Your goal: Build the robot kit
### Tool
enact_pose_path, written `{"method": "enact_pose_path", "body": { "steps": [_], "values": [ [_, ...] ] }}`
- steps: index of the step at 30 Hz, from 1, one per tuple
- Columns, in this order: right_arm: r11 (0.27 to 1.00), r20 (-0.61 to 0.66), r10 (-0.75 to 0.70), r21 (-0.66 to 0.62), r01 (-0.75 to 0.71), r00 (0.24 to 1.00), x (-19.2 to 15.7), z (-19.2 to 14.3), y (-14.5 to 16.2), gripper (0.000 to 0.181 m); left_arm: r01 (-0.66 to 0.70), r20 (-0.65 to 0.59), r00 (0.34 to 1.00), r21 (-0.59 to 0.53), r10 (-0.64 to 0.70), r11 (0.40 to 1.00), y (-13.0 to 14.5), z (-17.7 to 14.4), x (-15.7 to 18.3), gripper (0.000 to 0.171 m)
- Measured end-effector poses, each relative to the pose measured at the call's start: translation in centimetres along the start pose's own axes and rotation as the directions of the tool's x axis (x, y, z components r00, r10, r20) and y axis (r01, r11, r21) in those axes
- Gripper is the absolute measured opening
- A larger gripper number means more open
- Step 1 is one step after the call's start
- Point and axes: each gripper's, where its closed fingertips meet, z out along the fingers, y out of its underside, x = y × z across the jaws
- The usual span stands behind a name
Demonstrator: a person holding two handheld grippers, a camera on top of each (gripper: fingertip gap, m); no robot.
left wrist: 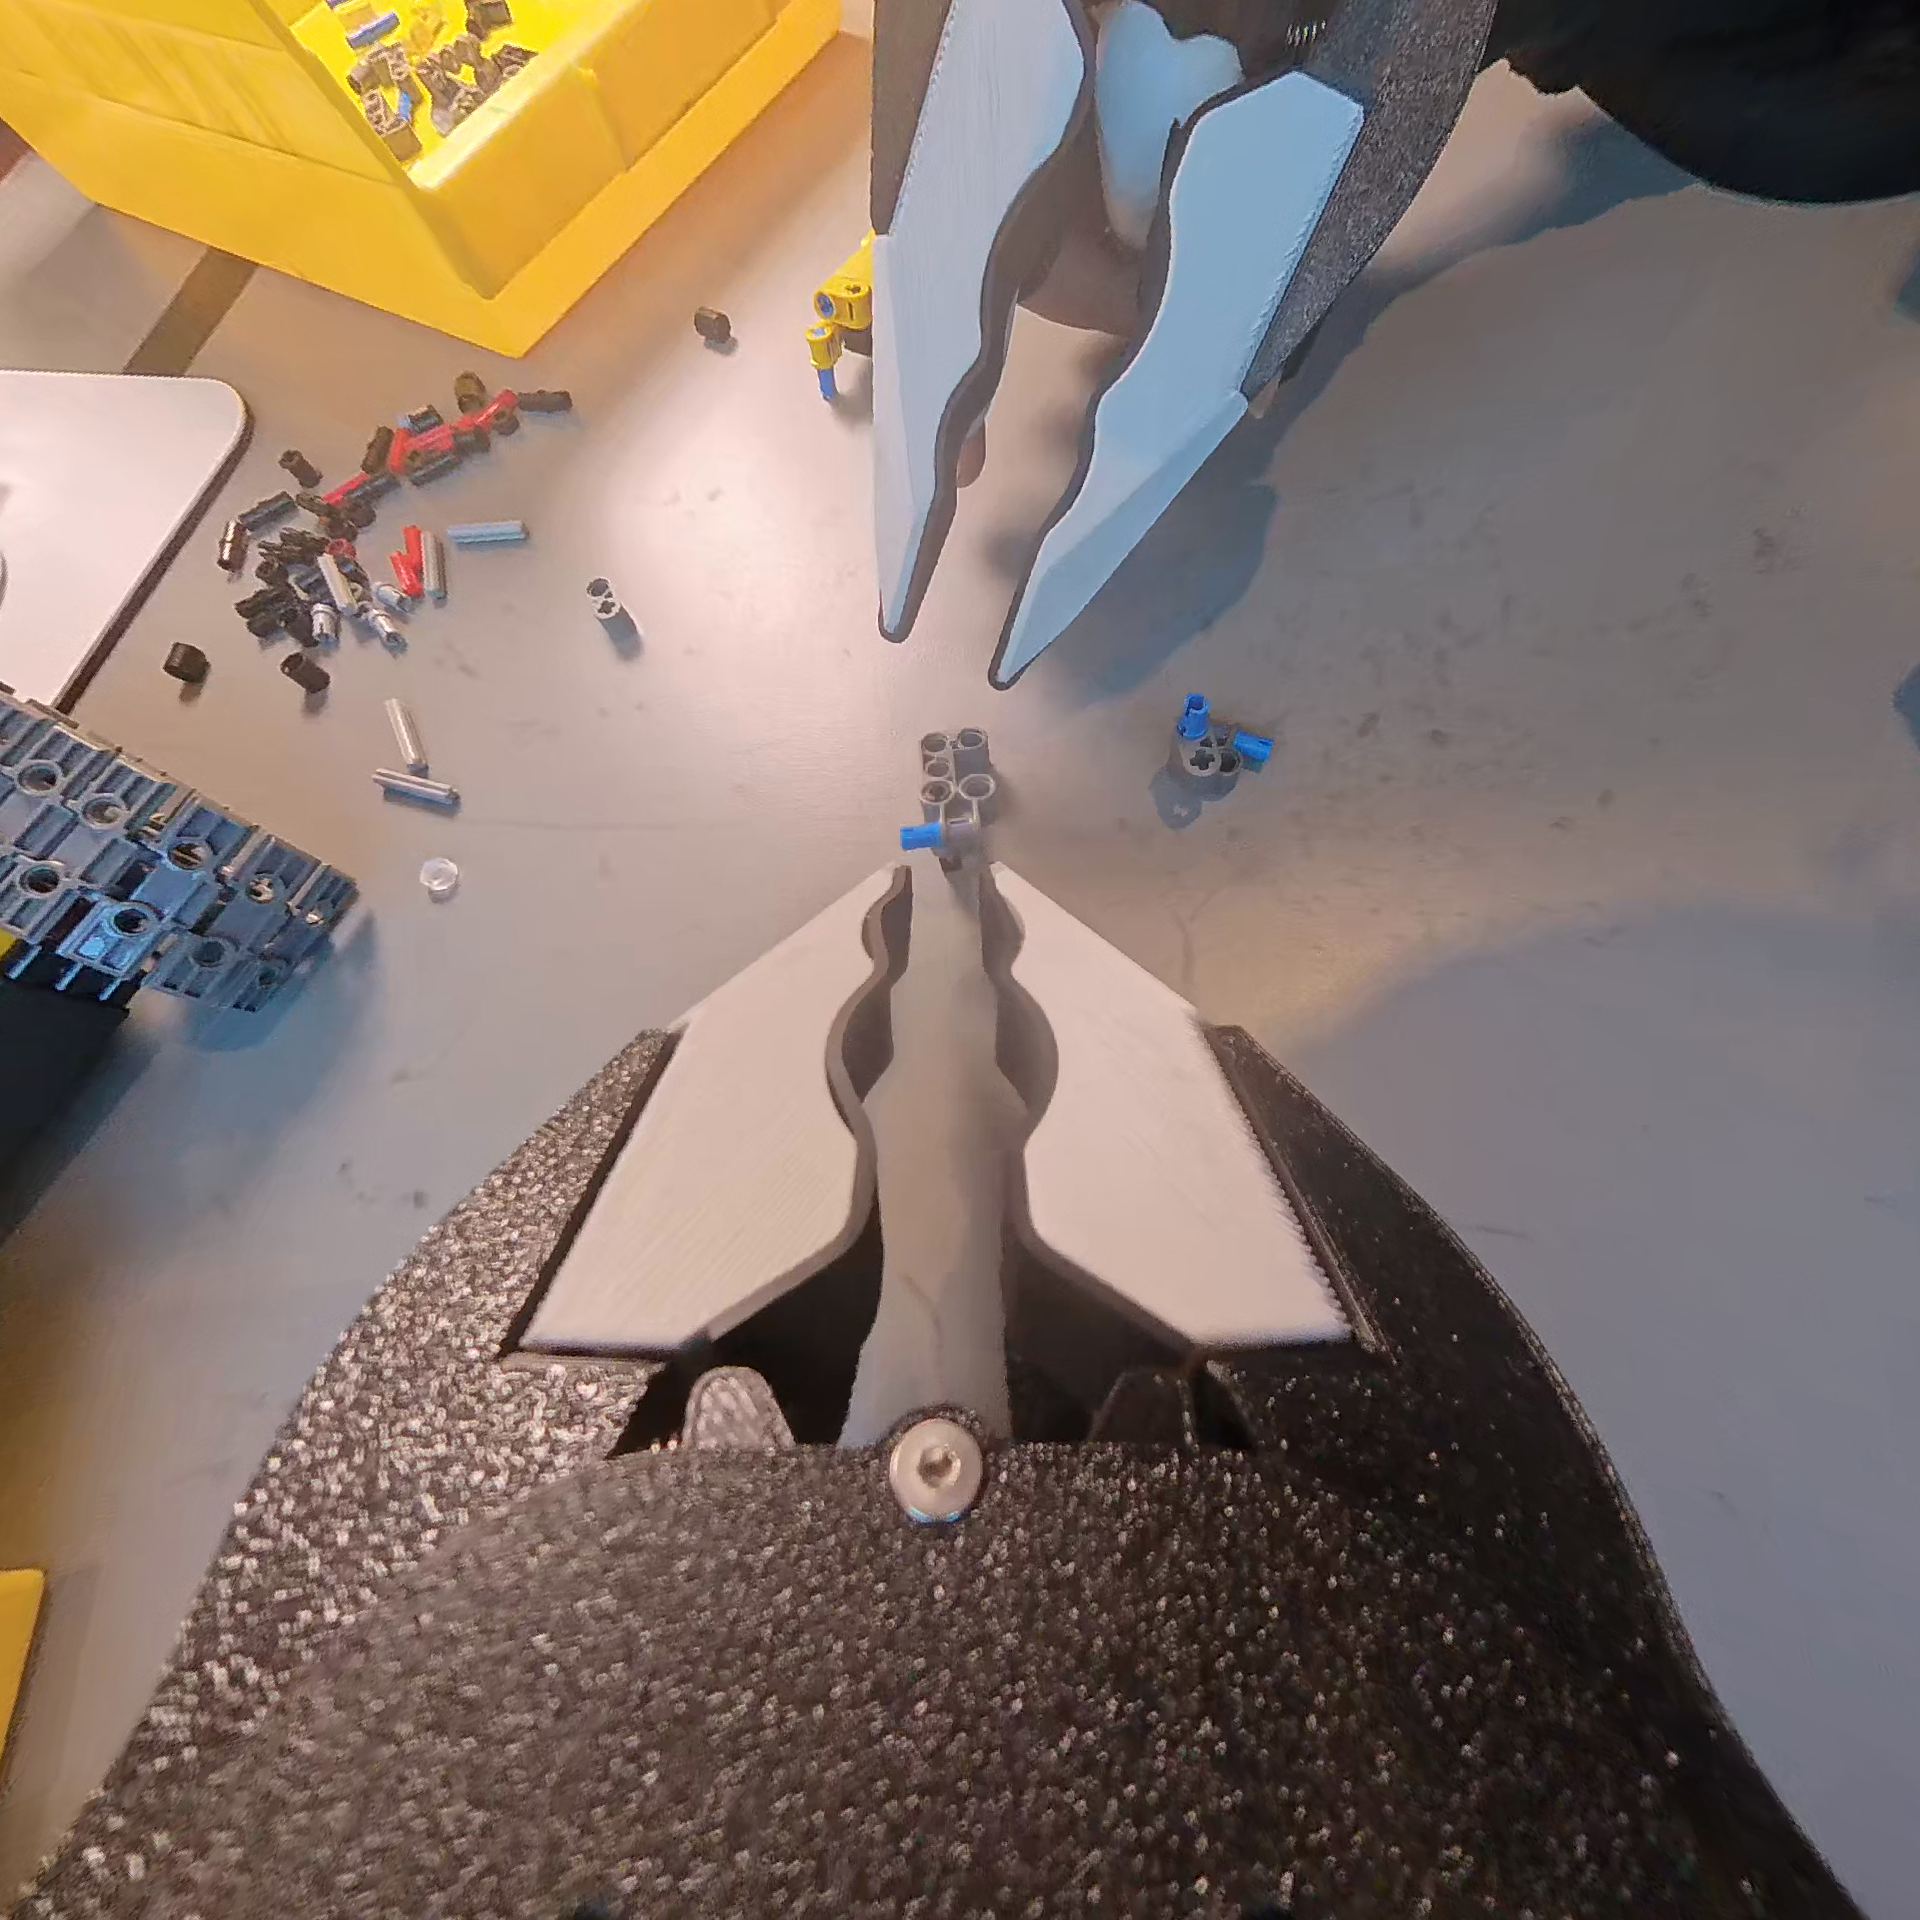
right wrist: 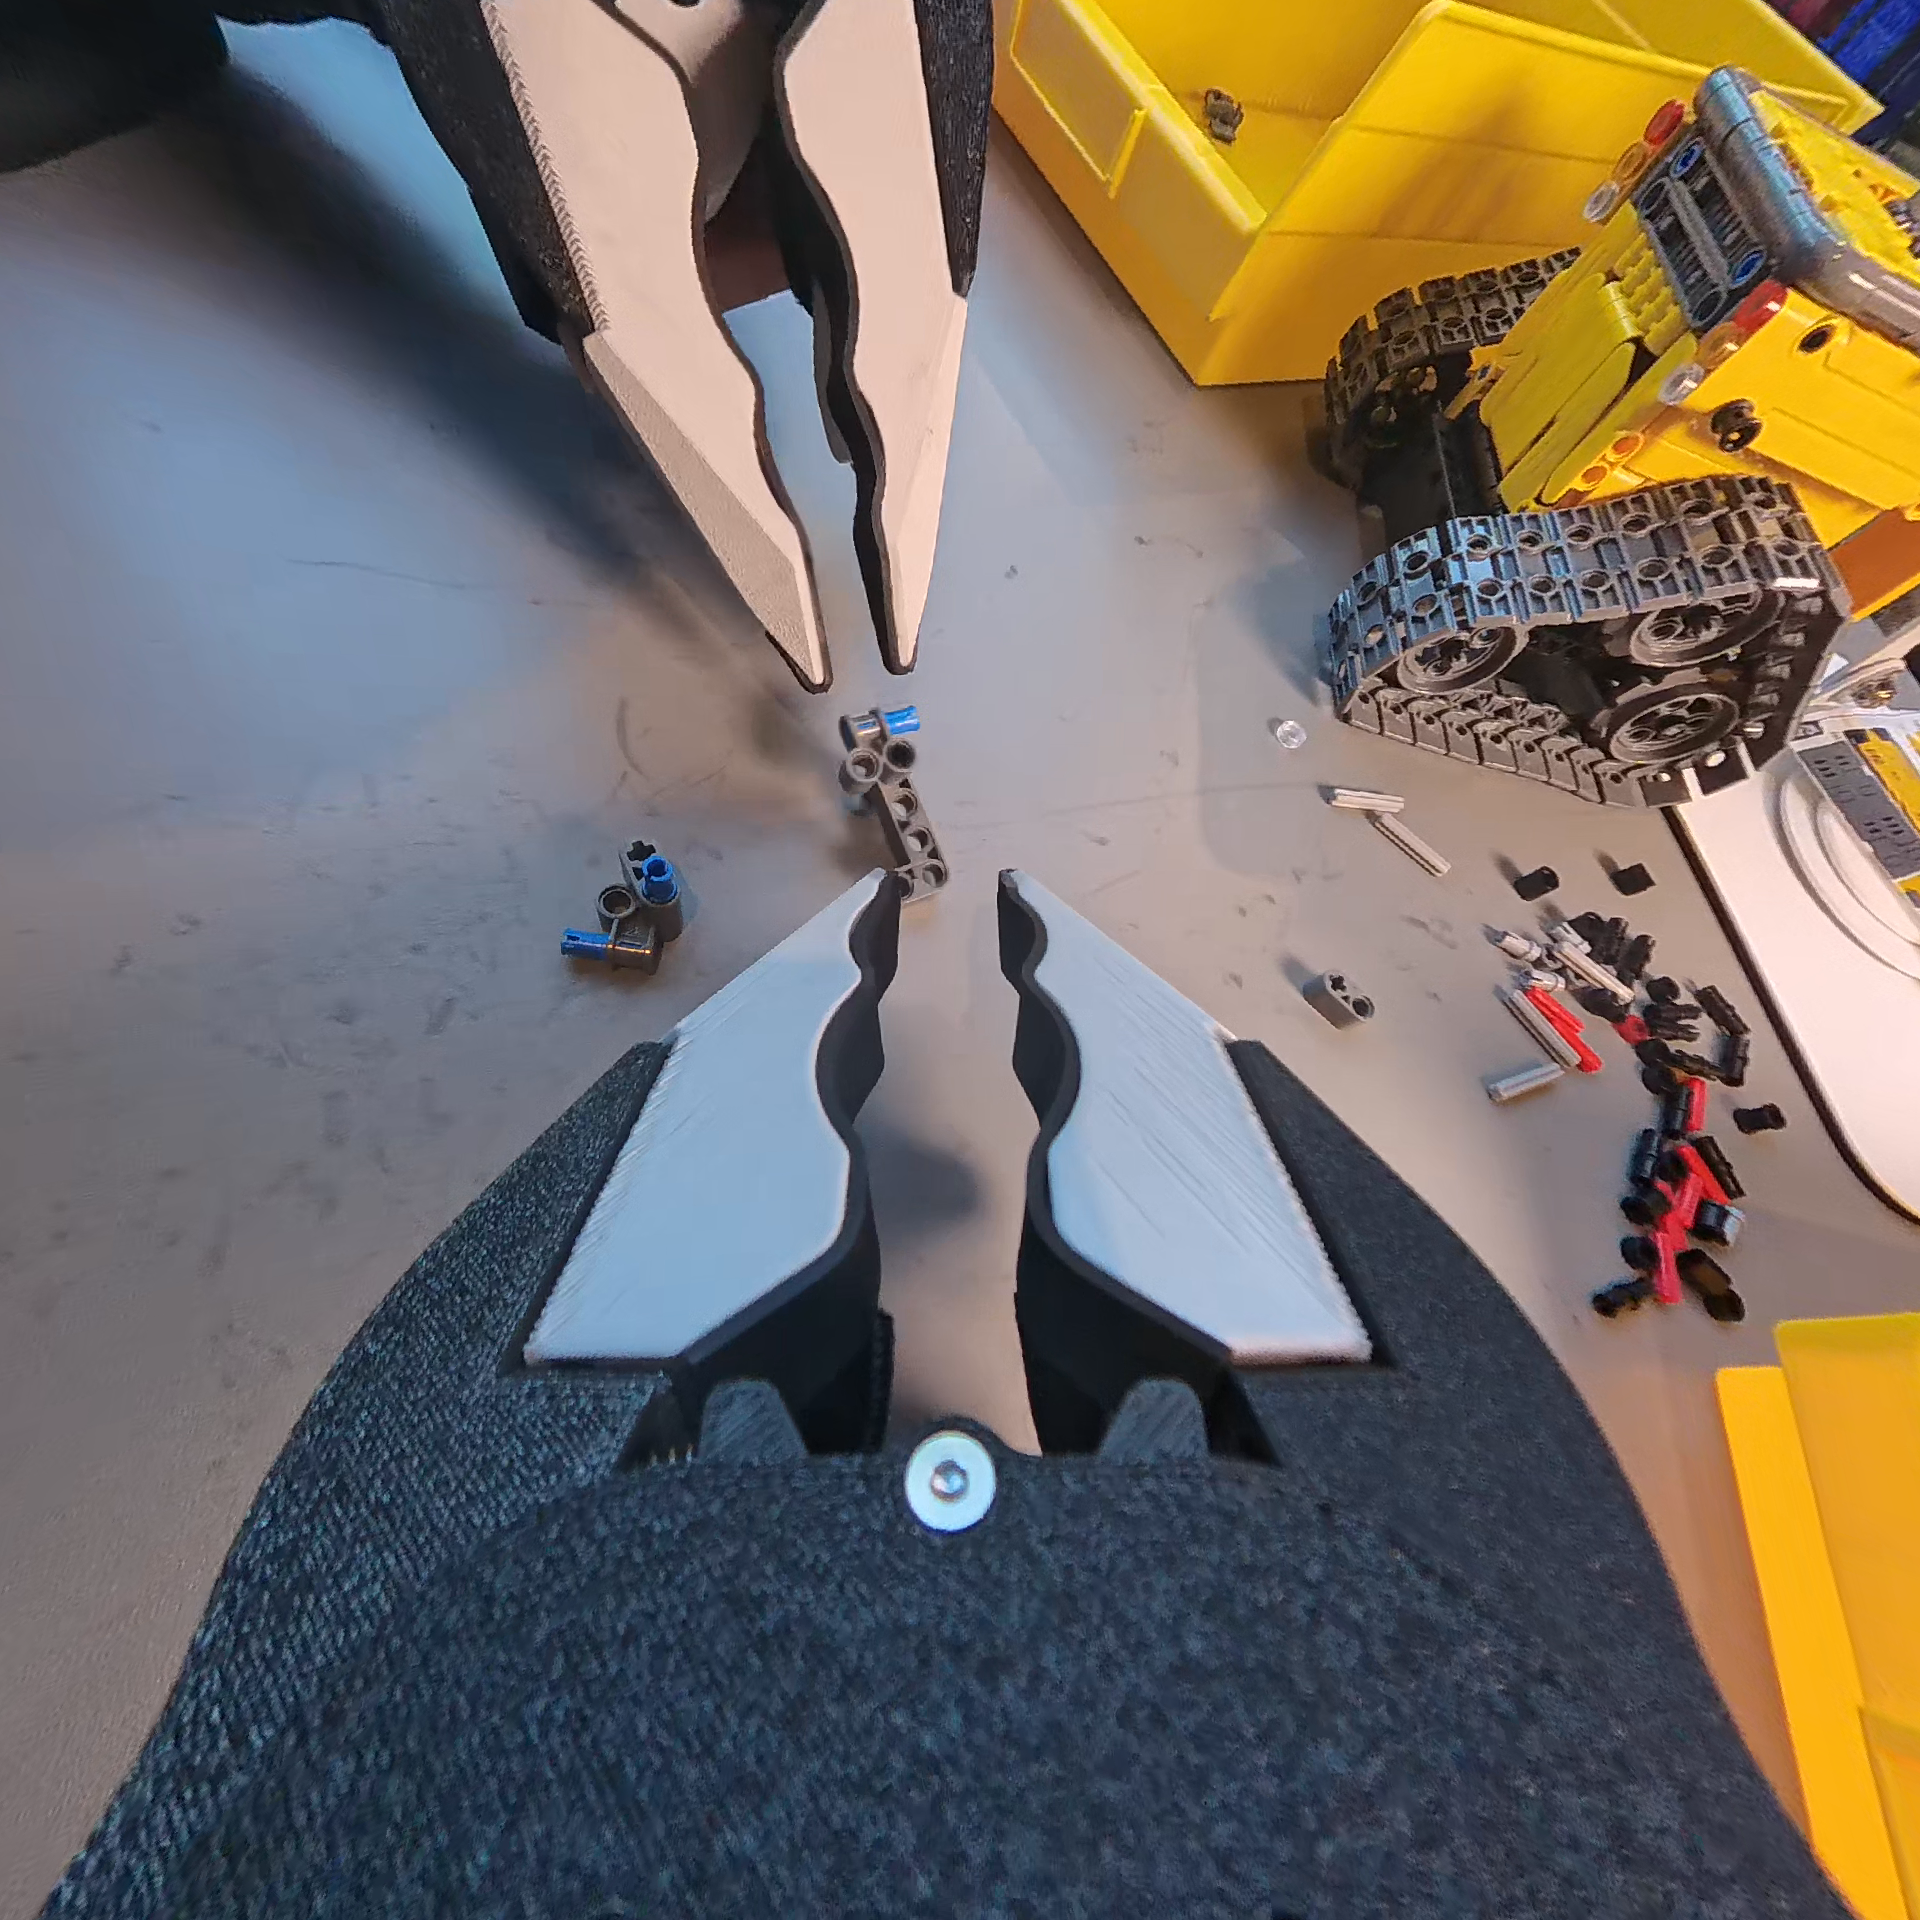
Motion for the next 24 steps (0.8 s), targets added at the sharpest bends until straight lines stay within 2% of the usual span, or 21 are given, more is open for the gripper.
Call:
{"method": "enact_pose_path", "body": {
  "steps": [7,14,19,24],
  "values": [
    [1.0,0.003,0.01,0.004,-0.01,1.0,0.0,-0.1,0.0,0.019,0.038,-0.032,0.999,-0.013,-0.038,0.999,0.3,0.1,0.2,0.02],
    [1.0,0.031,0.01,-0.015,-0.009,0.999,-0.1,0.8,-0.2,0.02,0.09,-0.044,0.995,0.011,-0.089,0.996,-0.2,0.7,0.4,0.019],
    [0.999,0.063,-0.014,-0.051,0.017,0.998,-0.8,1.6,0.0,0.021,0.034,0.02,0.999,-0.004,-0.033,0.999,-0.3,1.1,0.1,0.0],
    [0.996,0.057,-0.03,-0.079,0.034,0.998,-0.9,1.6,0.5,0.015,-0.021,0.047,0.999,-0.018,0.022,1.0,-0.1,0.9,0.0,0.0]
  ]
}}
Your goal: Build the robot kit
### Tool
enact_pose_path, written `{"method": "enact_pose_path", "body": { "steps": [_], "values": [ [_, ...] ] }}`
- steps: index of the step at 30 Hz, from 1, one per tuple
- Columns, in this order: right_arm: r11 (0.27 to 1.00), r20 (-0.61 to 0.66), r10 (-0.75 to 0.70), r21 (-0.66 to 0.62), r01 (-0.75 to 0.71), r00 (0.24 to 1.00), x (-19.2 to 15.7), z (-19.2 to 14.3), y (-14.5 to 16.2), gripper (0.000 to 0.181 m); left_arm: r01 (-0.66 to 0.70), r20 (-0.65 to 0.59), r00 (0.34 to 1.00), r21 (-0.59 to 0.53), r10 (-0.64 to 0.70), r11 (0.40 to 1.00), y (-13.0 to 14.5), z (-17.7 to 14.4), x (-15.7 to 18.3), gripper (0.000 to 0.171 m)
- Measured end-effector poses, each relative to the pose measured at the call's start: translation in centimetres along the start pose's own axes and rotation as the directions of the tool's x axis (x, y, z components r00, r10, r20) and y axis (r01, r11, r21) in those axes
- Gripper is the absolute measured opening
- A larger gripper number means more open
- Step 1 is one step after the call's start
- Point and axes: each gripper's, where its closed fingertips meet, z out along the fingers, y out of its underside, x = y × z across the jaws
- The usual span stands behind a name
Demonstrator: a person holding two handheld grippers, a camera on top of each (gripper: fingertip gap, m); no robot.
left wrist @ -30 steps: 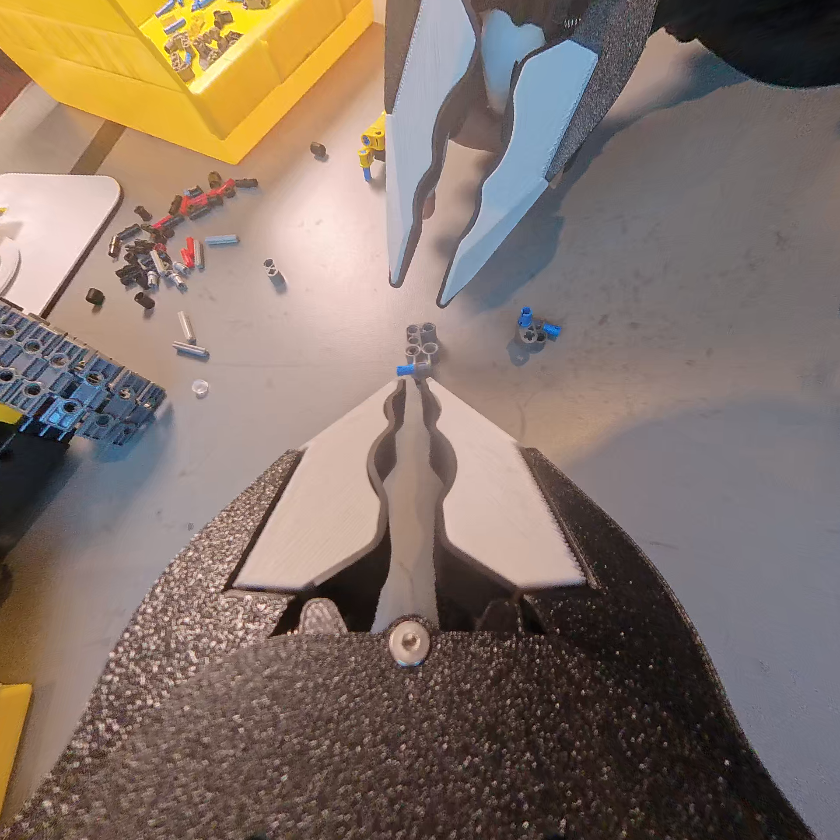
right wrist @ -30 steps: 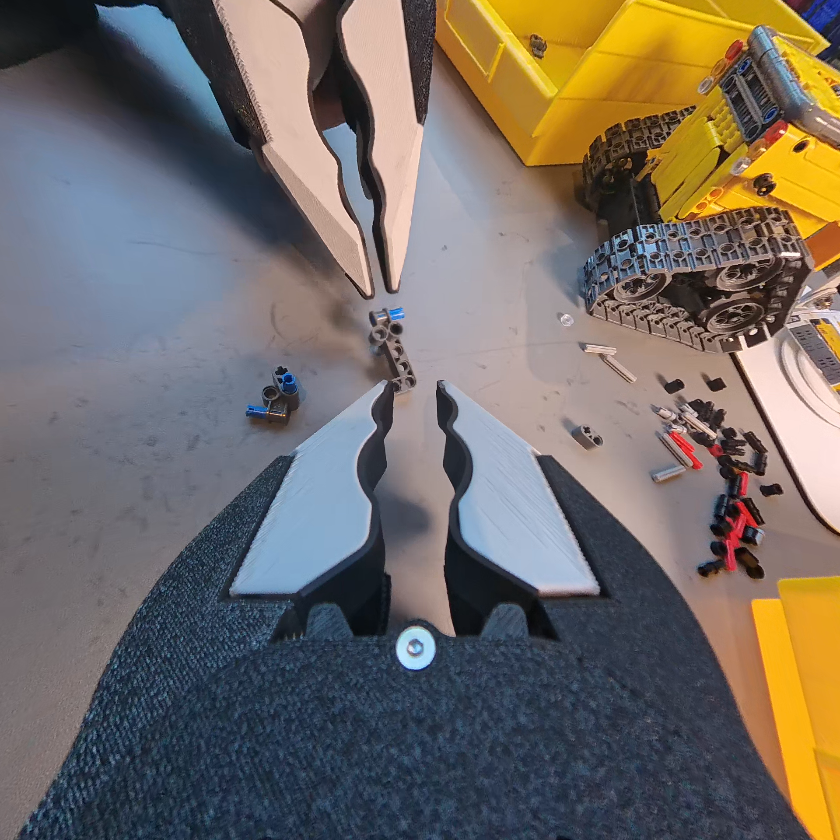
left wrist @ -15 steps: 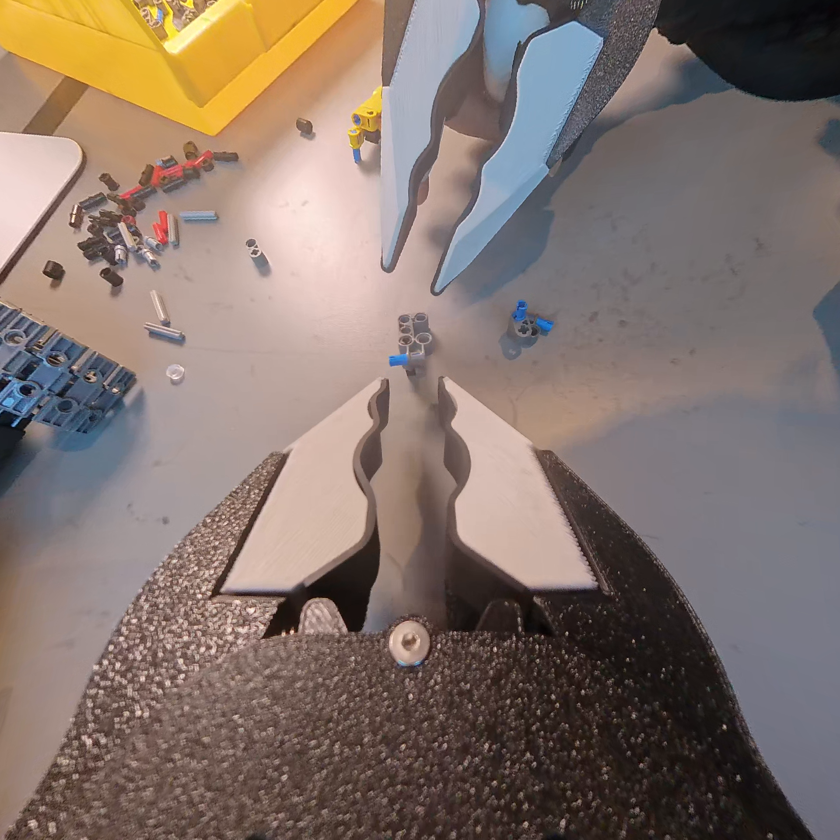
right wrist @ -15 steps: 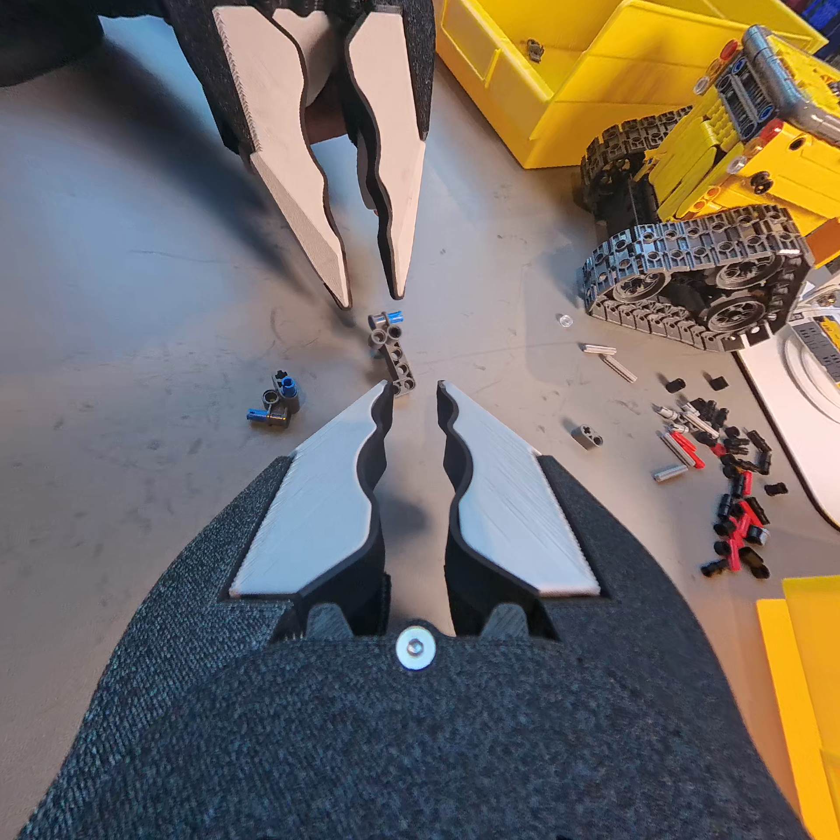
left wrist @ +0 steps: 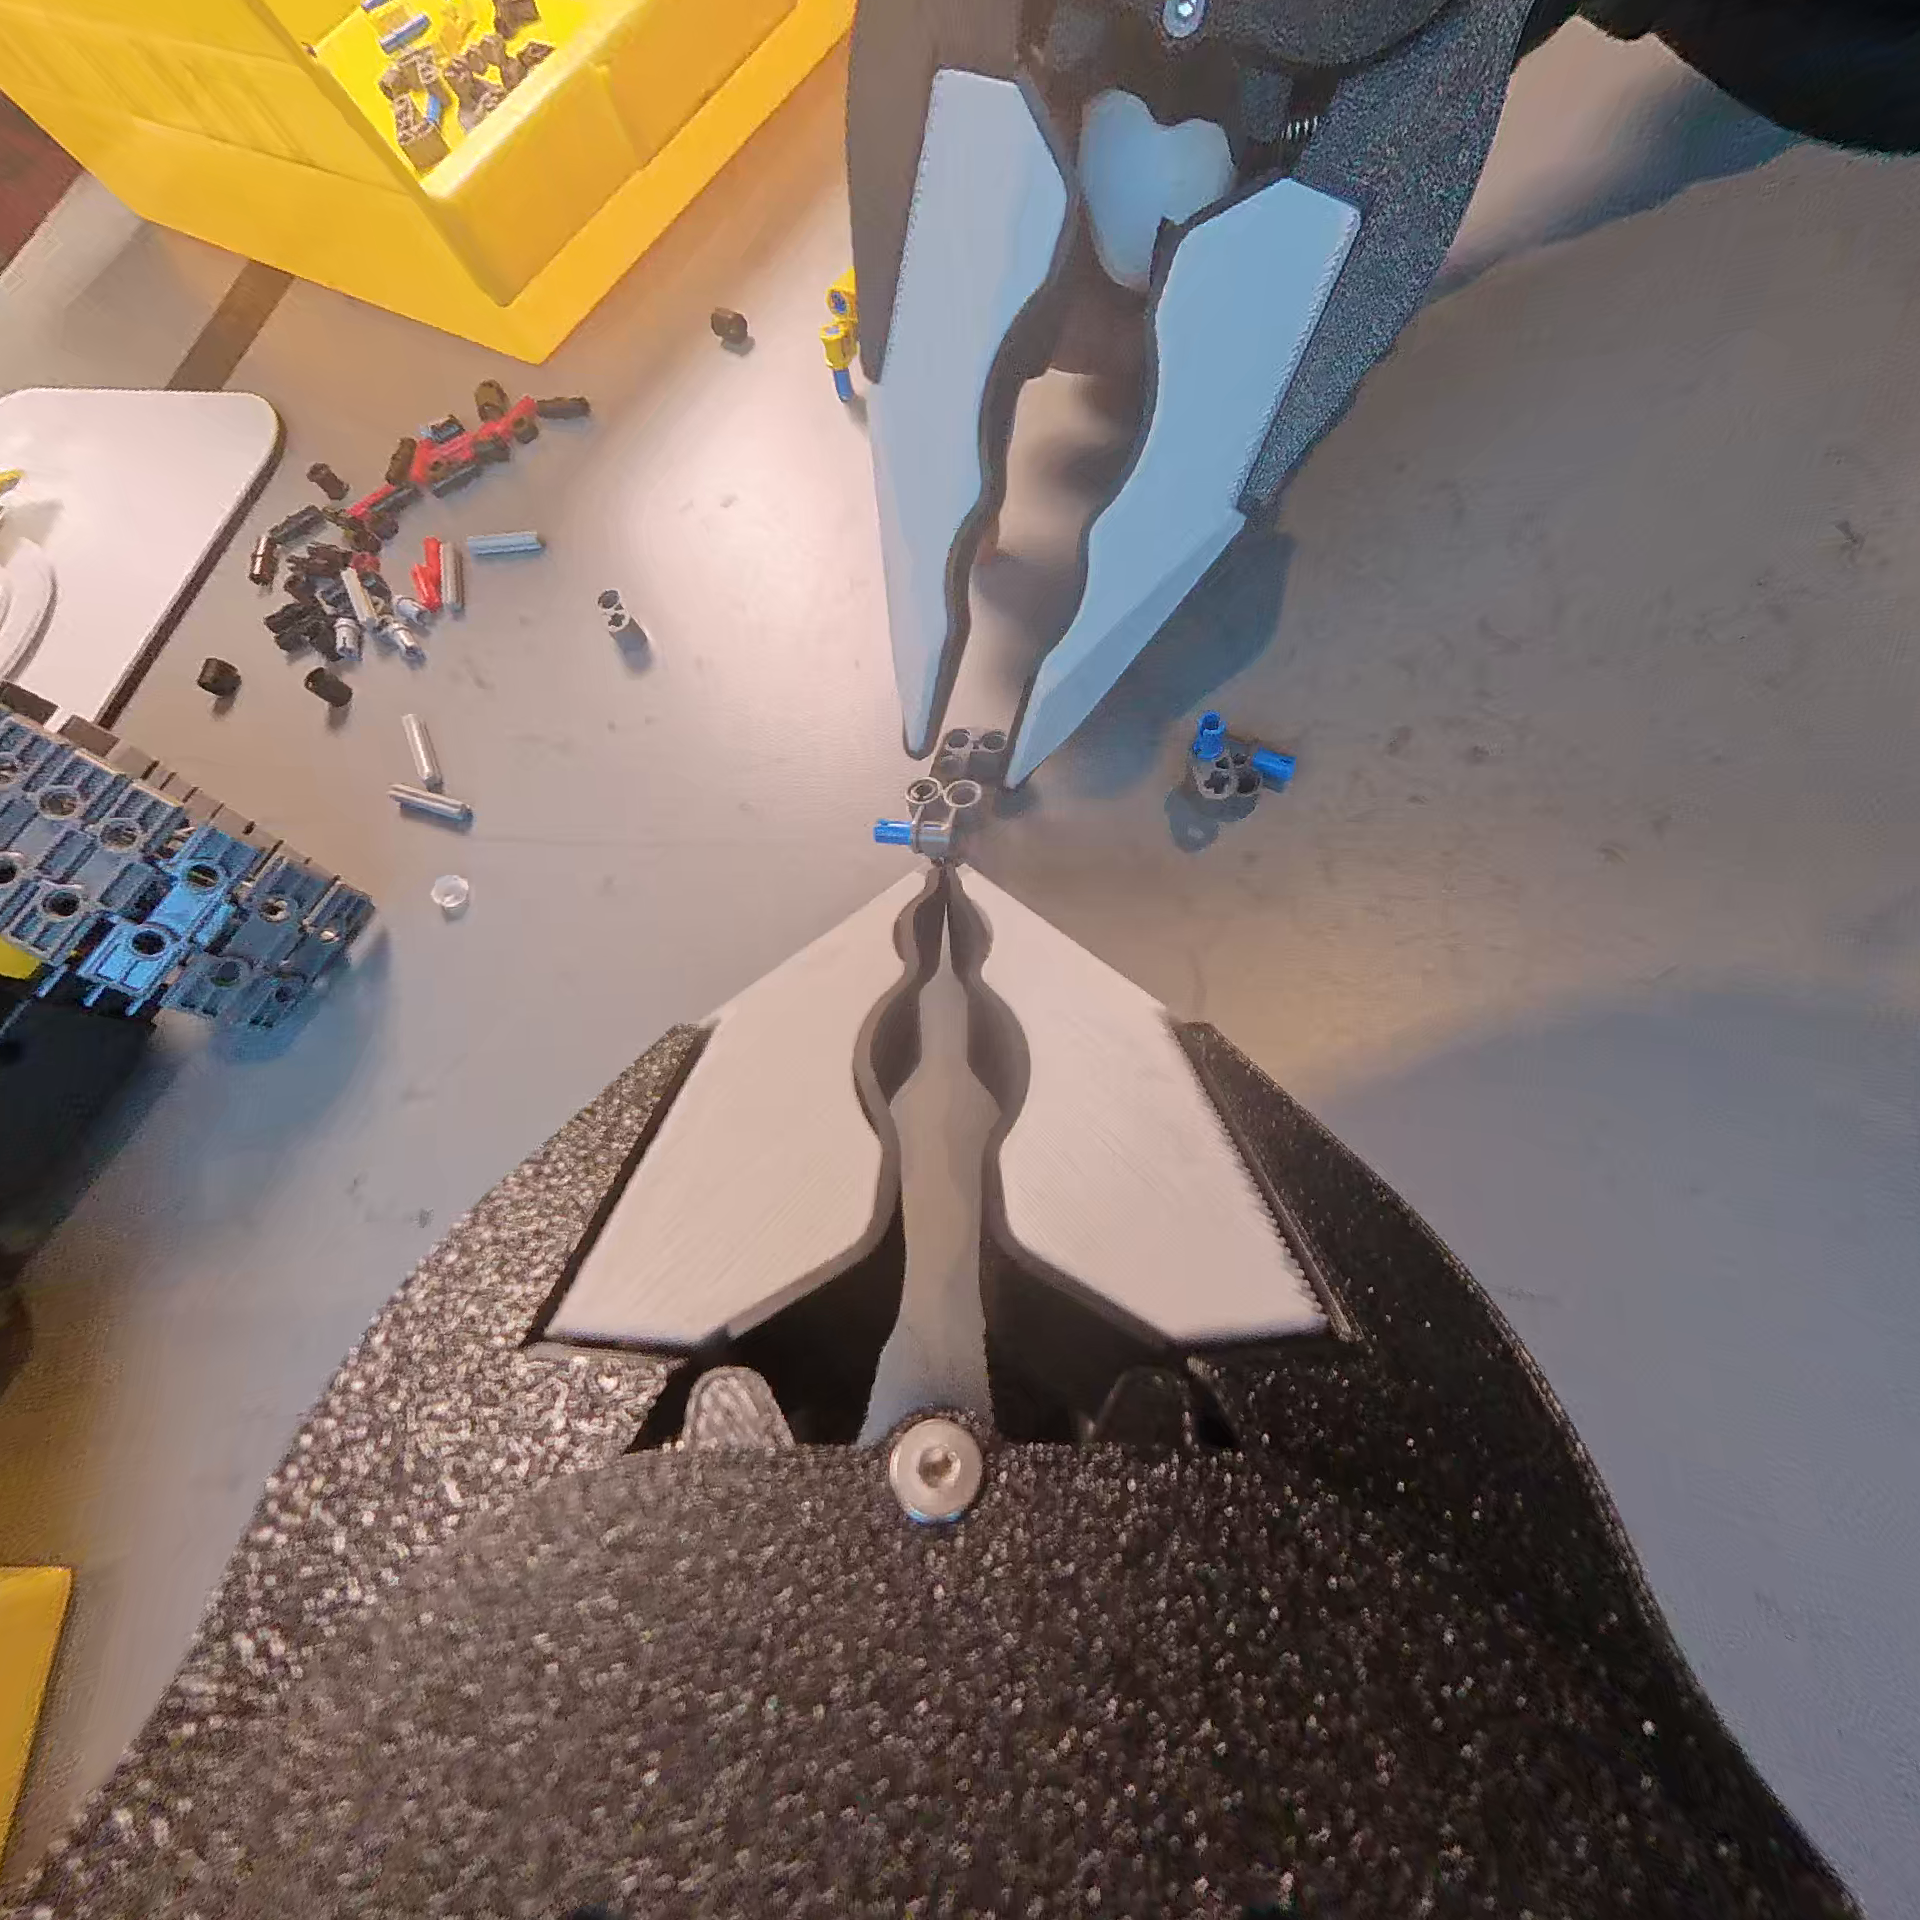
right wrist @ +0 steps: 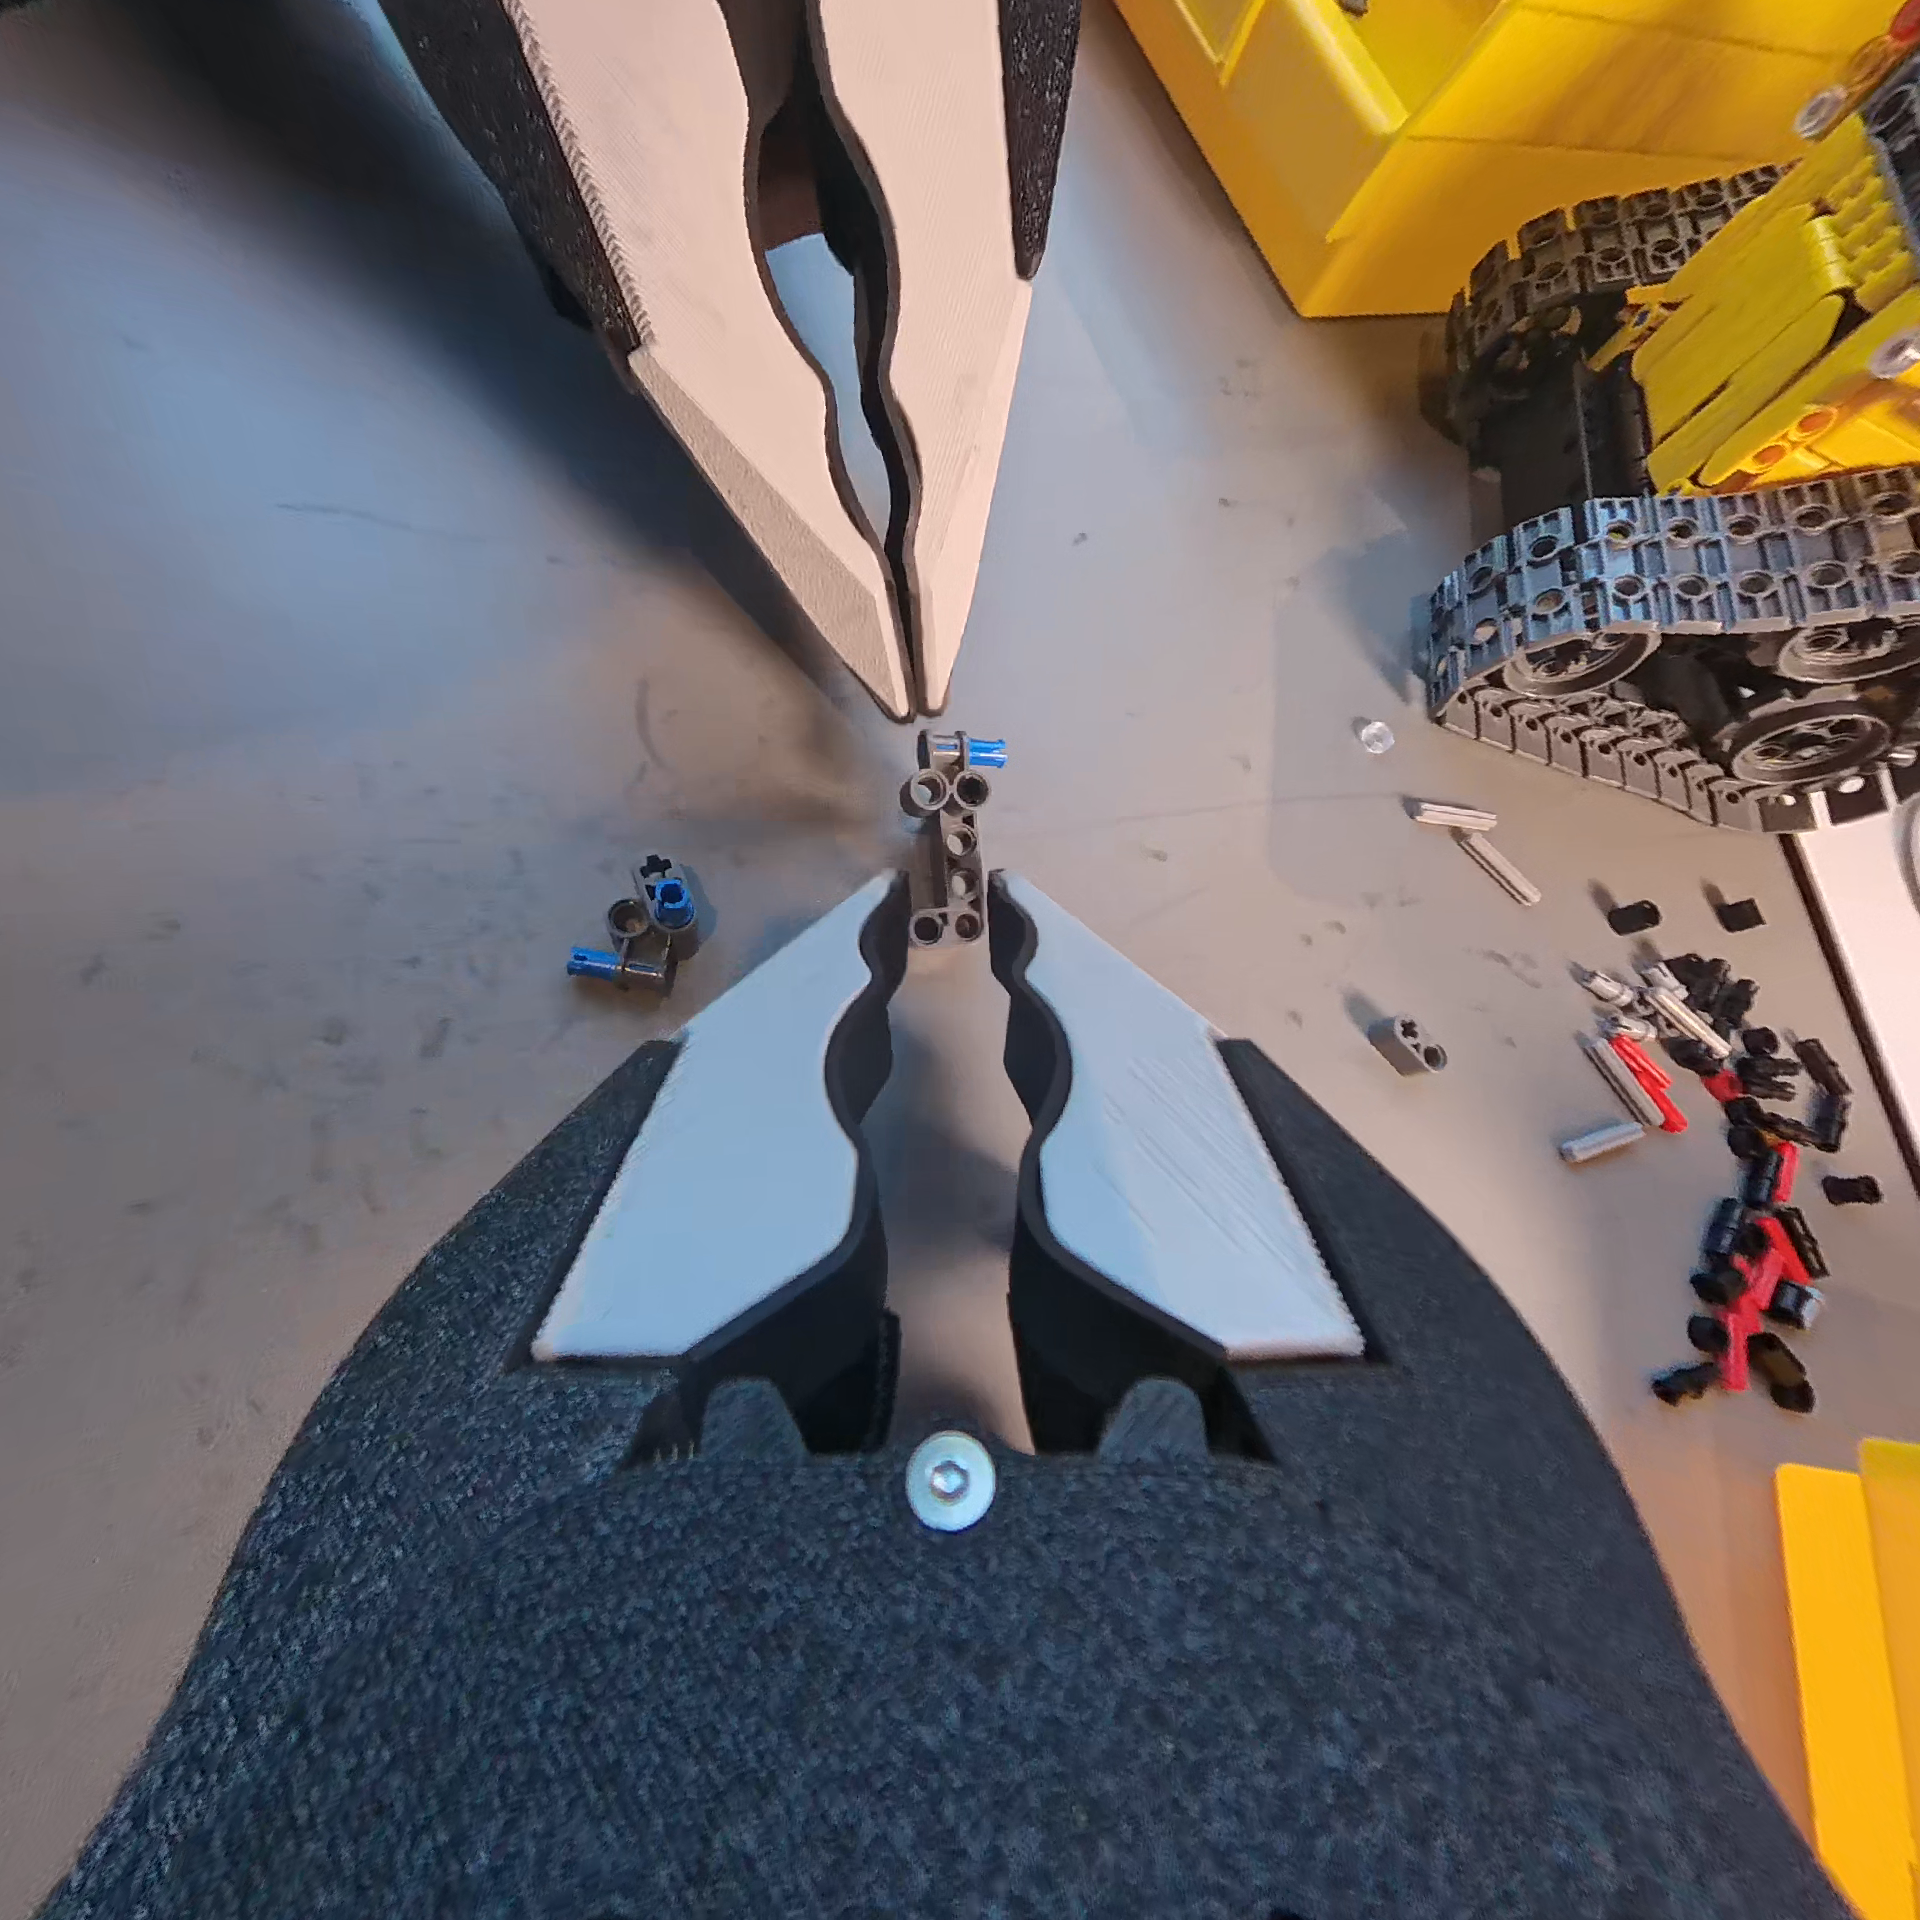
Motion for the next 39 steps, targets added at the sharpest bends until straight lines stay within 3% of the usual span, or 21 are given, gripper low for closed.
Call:
{"method": "enact_pose_path", "body": {
  "steps": [5,9,13,19,29,39],
  "values": [
    [1.0,-0.027,0.011,0.002,-0.011,1.0,0.5,-0.4,0.3,0.011,0.041,-0.018,0.999,0.032,-0.041,0.999,-0.3,-0.6,-0.4,0.008],
    [0.998,-0.005,0.031,0.048,-0.031,0.999,0.9,-2.5,-0.3,0.018,0.071,-0.132,0.989,0.081,-0.06,0.994,-1.2,-1.0,1.2,0.012],
    [0.995,0.18,0.058,0.071,-0.072,0.982,-1.7,-4.5,-0.4,0.019,0.076,-0.257,0.965,0.061,-0.058,0.995,-1.6,-0.4,4.2,0.019],
    [1.0,0.278,0.002,0.029,-0.011,0.96,-4.5,-3.8,0.0,0.019,0.02,-0.213,0.977,-0.023,-0.025,1.0,-1.4,1.7,5.4,0.007],
    [0.997,0.203,0.0,0.069,-0.015,0.979,-3.2,-4.1,-1.0,0.019,-0.033,-0.083,0.996,0.111,0.042,0.993,-3.3,-0.4,2.9,0.007],
    [0.998,0.073,0.057,0.023,-0.058,0.996,-0.4,-2.9,0.3,0.019,0.007,-0.129,0.992,-0.026,-0.01,1.0,-0.5,0.4,3.0,0.007]
  ]
}}
